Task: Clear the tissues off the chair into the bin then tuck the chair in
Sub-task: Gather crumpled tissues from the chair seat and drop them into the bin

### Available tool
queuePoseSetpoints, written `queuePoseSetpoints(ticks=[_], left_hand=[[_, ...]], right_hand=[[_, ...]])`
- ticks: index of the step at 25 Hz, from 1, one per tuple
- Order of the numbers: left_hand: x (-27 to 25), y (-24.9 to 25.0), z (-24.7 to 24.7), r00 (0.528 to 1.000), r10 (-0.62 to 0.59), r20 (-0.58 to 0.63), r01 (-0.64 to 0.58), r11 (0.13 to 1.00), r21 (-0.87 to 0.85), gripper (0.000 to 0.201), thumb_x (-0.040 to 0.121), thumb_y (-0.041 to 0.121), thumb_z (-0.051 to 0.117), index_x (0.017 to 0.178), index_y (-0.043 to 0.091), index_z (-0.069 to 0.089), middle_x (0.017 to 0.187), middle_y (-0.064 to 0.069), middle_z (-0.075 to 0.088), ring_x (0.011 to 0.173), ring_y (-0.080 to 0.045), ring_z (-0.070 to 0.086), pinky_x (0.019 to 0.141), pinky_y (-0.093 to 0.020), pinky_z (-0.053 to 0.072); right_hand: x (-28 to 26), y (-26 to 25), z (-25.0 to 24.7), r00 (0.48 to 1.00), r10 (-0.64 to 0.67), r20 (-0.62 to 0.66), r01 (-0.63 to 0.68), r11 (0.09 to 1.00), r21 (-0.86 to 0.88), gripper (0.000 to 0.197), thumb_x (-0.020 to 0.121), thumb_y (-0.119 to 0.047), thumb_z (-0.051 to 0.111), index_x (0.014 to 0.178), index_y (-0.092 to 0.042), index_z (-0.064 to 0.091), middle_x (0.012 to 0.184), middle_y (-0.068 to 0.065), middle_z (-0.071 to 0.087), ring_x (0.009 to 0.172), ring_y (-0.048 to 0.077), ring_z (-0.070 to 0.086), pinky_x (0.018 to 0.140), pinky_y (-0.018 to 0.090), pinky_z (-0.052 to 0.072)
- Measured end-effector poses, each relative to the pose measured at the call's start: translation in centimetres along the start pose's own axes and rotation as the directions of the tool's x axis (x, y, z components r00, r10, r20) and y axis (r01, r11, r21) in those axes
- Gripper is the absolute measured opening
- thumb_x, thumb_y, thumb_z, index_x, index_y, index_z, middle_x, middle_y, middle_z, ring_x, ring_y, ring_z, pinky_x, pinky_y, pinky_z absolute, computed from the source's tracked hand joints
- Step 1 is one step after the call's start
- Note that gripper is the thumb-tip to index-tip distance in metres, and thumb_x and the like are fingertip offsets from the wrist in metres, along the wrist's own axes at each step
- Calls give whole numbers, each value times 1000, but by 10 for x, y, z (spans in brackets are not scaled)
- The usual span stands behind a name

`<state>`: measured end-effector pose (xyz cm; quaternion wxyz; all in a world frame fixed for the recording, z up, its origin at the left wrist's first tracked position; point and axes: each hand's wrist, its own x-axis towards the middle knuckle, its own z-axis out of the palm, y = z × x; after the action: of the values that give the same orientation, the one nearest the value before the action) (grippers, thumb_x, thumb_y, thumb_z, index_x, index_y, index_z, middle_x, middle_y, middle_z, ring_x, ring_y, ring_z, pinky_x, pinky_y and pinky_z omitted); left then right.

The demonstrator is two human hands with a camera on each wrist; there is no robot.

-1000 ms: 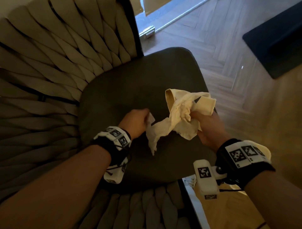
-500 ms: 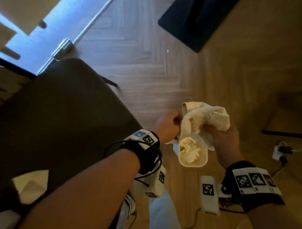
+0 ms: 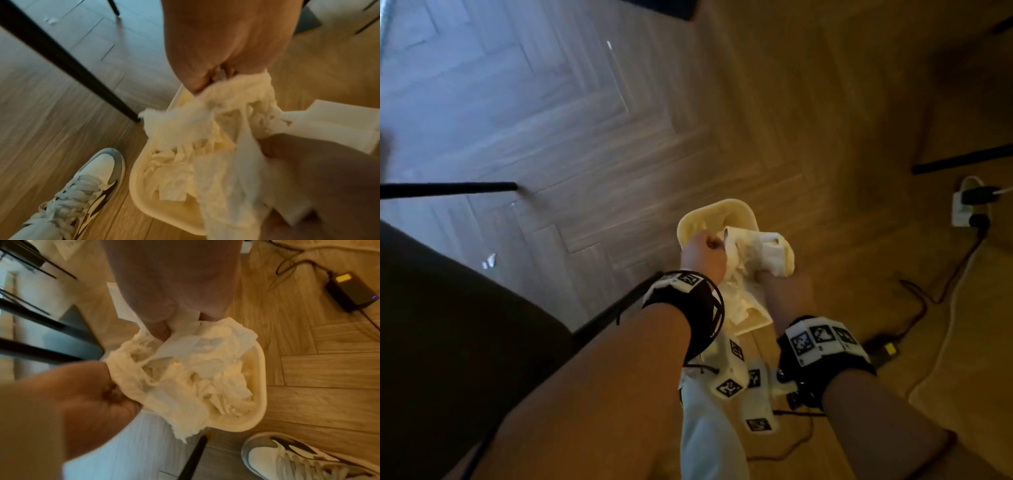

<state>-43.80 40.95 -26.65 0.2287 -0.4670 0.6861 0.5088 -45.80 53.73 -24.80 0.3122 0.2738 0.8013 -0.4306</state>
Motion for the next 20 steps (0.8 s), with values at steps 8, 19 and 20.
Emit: queuePoseSetpoints(ticks=[8, 19, 20], left_hand=[[51, -21, 14, 980, -165, 108, 189, 941, -280, 31, 89, 26, 50, 111, 5, 60, 111, -22, 64, 112, -41, 58, 96, -49, 47], [19, -52, -38, 975, -213, 54, 188, 936, 296, 29, 82, 38, 61, 91, 10, 58, 91, -13, 68, 71, -24, 64, 51, -30, 48], [14, -63, -31, 932, -334, 139, 268, 895, 358, 40, 80, 43, 65, 96, 7, 57, 94, -14, 68, 76, -26, 67, 53, -29, 49]], right_hand=[[32, 26, 36, 936, -24, 351, 26, 1000, -2, 47, 68, -20, 74, 109, -28, 54, 119, 7, 62, 109, 28, 59, 95, 49, 47], [32, 37, 5, 936, 220, 275, -76, 888, -453, 28, 80, -24, 61, 64, -15, 40, 75, 13, 53, 68, 25, 49, 64, 35, 40], [30, 36, 4, 934, 219, 281, -70, 886, -458, 27, 81, -24, 60, 65, -15, 41, 74, 13, 55, 65, 25, 50, 62, 34, 41]])
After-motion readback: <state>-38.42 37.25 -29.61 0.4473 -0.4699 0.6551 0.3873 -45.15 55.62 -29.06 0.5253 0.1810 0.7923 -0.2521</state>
